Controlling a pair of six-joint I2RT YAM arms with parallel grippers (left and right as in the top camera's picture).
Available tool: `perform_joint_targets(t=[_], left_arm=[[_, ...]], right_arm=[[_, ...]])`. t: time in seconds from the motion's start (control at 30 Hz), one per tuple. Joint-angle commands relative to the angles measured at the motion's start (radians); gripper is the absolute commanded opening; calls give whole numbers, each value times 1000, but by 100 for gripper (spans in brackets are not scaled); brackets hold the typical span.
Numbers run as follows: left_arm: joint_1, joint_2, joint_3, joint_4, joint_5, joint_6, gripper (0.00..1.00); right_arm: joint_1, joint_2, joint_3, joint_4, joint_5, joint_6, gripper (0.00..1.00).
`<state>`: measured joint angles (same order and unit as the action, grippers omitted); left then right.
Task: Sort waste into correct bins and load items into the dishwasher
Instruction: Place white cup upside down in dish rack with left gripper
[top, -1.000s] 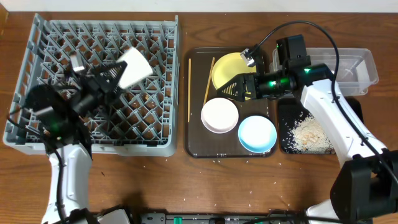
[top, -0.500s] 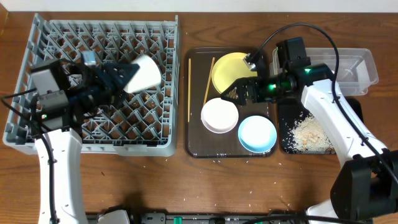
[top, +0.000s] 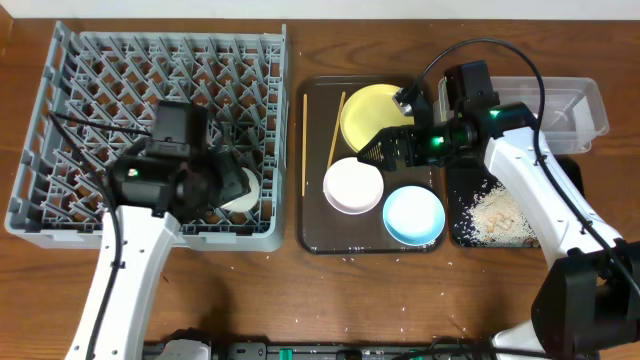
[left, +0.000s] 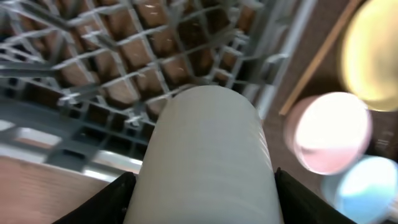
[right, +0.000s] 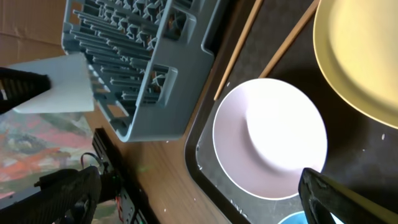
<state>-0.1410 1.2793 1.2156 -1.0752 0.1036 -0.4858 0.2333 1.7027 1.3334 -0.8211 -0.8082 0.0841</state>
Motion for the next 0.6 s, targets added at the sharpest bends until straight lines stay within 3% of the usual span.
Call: perform_joint_targets(t=[0.0, 0.3, 0.4, 0.57], left_arm=[[-13, 41, -40, -3, -105, -17, 36], [-68, 218, -42, 14, -89, -17, 32], [-102, 247, -42, 19, -89, -17, 41], [-108, 237, -32, 0, -85, -17, 40]], right_arm=[[6, -18, -1, -8, -3, -23, 99], [6, -18, -1, -13, -3, -23, 99], [6, -18, -1, -13, -2, -23, 99], [6, -18, -1, -13, 1, -23, 99]])
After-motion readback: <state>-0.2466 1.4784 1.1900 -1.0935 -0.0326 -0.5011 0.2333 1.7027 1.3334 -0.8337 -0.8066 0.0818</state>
